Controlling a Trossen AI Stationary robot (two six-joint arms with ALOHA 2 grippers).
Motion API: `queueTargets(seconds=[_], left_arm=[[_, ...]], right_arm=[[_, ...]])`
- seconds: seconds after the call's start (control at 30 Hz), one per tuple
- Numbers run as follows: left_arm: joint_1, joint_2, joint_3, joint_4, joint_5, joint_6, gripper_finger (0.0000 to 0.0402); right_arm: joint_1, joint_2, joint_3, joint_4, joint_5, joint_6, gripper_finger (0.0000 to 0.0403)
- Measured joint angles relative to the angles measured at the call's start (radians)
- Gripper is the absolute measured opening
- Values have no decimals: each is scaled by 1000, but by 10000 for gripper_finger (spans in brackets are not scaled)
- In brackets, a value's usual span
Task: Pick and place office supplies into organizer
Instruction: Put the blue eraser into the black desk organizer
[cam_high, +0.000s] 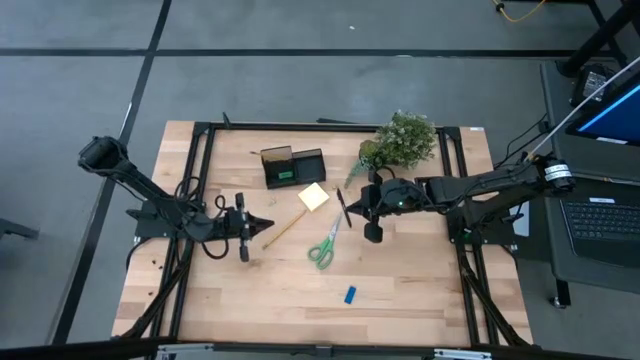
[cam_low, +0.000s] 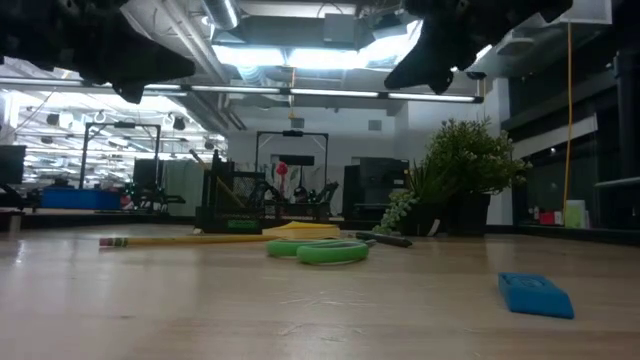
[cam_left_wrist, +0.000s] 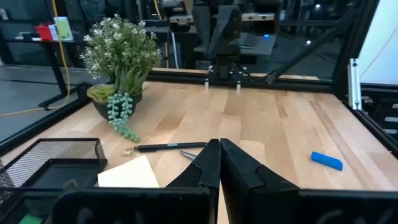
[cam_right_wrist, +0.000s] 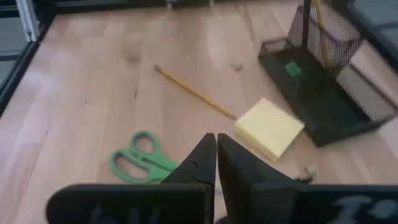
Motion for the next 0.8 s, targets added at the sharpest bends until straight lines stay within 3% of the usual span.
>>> queueTargets(seconds=[0.2, 0.47, 0.63, 0.8], left_arm=[[0, 0, 0, -2, 30, 0, 3], [7, 0, 0, -2, 28, 0, 2], [10, 0, 0, -1, 26, -2, 5], [9, 1, 0, -2, 26, -2, 2]], right_arm=[[47, 24, 0, -48, -80, -40, 5], [146, 53, 14, -82, -80, -23, 4], [211, 102, 146, -221, -50, -25, 3], [275, 234, 315, -444, -39, -28, 3]])
